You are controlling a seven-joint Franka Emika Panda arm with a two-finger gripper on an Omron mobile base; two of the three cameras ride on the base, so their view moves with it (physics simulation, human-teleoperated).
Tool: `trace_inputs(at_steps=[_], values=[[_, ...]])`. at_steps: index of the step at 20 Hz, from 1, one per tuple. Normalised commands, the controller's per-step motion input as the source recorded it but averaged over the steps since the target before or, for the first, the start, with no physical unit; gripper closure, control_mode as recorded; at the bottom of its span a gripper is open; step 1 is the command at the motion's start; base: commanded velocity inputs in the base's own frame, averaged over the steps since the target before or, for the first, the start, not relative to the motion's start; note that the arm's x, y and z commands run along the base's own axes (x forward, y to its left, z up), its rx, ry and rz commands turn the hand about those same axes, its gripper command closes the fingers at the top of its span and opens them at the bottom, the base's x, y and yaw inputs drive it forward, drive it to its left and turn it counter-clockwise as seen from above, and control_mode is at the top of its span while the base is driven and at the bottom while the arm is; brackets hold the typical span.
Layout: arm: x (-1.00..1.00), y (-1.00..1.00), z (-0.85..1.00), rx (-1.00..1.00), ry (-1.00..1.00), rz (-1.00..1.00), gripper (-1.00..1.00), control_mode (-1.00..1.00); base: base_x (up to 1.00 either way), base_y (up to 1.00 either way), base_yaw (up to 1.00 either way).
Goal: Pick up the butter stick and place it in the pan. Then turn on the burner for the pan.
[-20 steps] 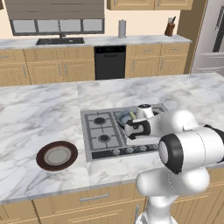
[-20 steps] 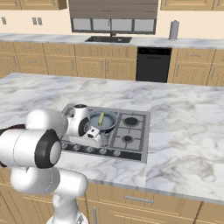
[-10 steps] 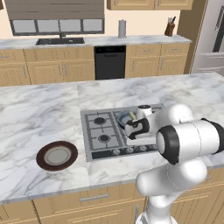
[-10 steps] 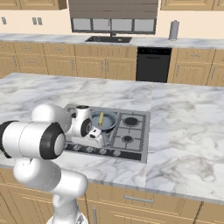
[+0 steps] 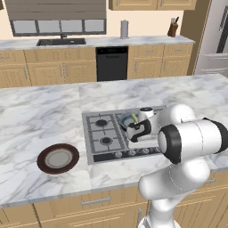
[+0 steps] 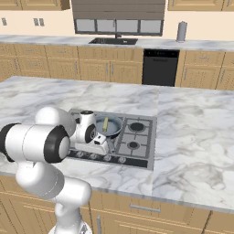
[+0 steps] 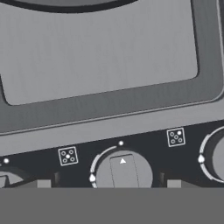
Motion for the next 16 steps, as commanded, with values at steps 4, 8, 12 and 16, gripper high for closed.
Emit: trace_inputs(at_steps=[4,8,12,16], values=[[-0.04,0.01,-0.24,0.04,0.01,0.0,1.0,-1.0,0.0,0.0,0.0],[-0.19,0.0,-0.31,0.02,-0.01,0.02,1.0,-1.0,0.0,0.0,0.0],[-0.21,0.15,-0.35,0.0,0.0,0.1,1.0,-1.0,0.0,0.0,0.0],[-0.23,0.12,-0.39,0.0,0.0,0.17,1.0,-1.0,0.0,0.0,0.0]])
